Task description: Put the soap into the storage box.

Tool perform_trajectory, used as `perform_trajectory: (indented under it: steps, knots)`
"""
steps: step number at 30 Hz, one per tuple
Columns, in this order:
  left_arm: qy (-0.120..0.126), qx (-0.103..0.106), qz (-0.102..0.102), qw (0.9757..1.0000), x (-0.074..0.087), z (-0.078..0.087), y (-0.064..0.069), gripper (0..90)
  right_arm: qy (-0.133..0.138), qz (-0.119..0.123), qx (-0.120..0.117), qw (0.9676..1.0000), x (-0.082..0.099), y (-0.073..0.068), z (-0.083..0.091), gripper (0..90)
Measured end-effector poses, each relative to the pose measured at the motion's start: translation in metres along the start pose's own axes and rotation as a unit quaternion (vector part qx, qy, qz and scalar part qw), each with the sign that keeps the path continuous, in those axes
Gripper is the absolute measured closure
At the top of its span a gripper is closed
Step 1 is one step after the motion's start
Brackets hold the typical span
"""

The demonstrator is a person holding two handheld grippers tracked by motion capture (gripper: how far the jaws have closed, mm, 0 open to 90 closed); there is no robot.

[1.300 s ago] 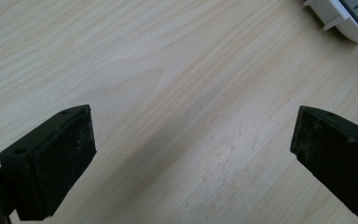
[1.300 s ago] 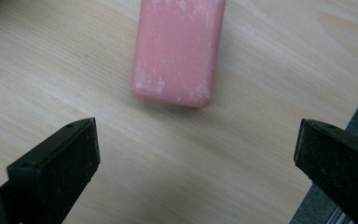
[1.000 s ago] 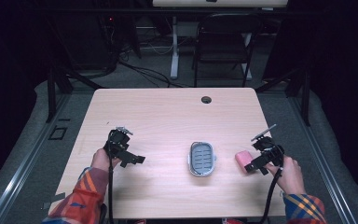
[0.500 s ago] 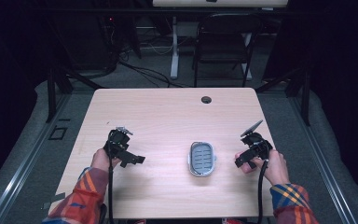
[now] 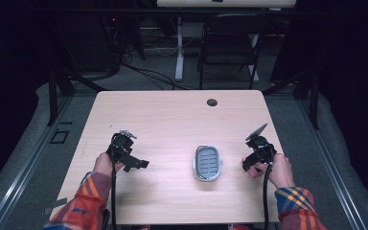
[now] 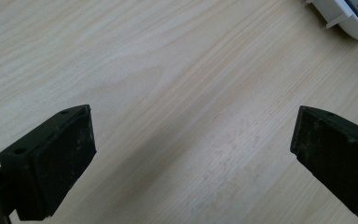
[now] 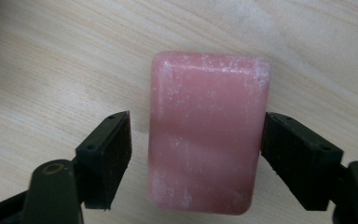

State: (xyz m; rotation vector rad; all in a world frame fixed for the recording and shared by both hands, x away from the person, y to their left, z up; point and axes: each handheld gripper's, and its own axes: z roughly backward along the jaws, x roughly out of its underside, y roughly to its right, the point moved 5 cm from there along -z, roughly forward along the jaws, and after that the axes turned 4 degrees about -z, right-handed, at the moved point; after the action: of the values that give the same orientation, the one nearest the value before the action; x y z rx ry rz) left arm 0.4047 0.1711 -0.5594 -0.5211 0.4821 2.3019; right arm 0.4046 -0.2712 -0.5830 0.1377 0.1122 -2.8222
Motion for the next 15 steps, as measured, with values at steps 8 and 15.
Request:
perform_trajectory:
  steps: [8, 15]
  knots:
    - [-0.002, -0.002, -0.002, 1.0, 0.0, -0.0003, 0.0002, 0.0, -0.002, -0.01, 0.004, 0.9999, 0.0006, 0.0004, -0.0049, 32.7]
    - [-0.003, -0.001, -0.002, 1.0, 0.0001, -0.0005, 0.0006, 0.0, 0.003, -0.022, 0.005, 0.9997, 0.0008, 0.0003, -0.01, 36.5]
